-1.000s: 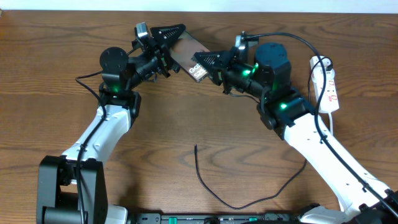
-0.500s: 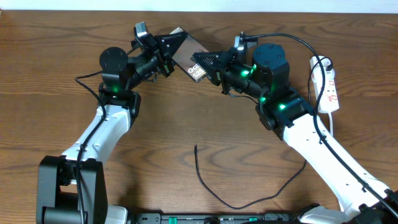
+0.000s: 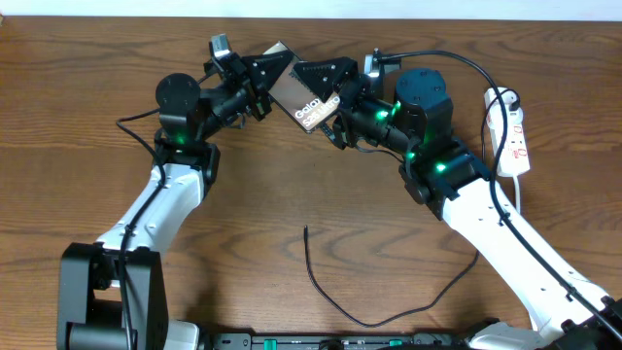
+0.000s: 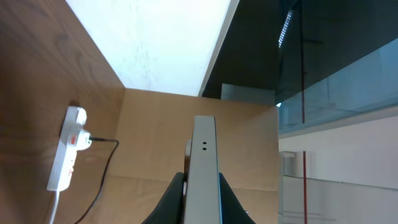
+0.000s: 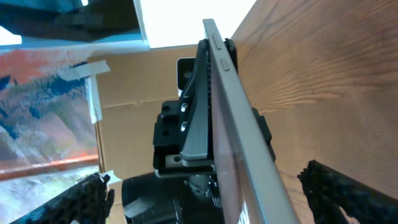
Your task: Plug charger to phone and switch on socket
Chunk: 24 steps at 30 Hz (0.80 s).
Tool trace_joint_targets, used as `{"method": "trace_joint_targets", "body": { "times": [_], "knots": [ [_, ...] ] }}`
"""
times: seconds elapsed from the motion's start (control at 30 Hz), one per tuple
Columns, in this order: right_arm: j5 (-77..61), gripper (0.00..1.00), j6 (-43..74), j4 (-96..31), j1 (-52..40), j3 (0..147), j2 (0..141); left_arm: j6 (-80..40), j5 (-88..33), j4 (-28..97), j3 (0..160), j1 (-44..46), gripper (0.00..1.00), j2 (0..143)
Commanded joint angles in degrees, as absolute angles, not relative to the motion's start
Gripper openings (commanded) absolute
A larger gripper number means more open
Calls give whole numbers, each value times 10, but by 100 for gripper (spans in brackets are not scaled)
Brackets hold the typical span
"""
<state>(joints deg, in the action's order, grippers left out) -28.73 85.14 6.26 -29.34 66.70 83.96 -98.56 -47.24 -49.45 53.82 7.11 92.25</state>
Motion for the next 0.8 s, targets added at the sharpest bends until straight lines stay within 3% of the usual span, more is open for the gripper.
{"method": "trace_joint_targets", "body": {
  "times": [0.0, 0.33, 0.63, 0.77],
  "knots": [
    [-306, 99, 799, 63, -284, 678, 835, -950, -475, -503, 544, 46, 7, 913],
    [-415, 99, 633, 5, -225, 678, 835, -900, -594, -503, 544, -77, 7, 913],
    [-376, 99, 441, -215, -224, 678, 835, -888, -729, -503, 544, -152, 7, 913],
    [-282, 99, 379, -352, -247, 678, 835, -866, -763, -503, 544, -157, 7, 913]
  ]
}}
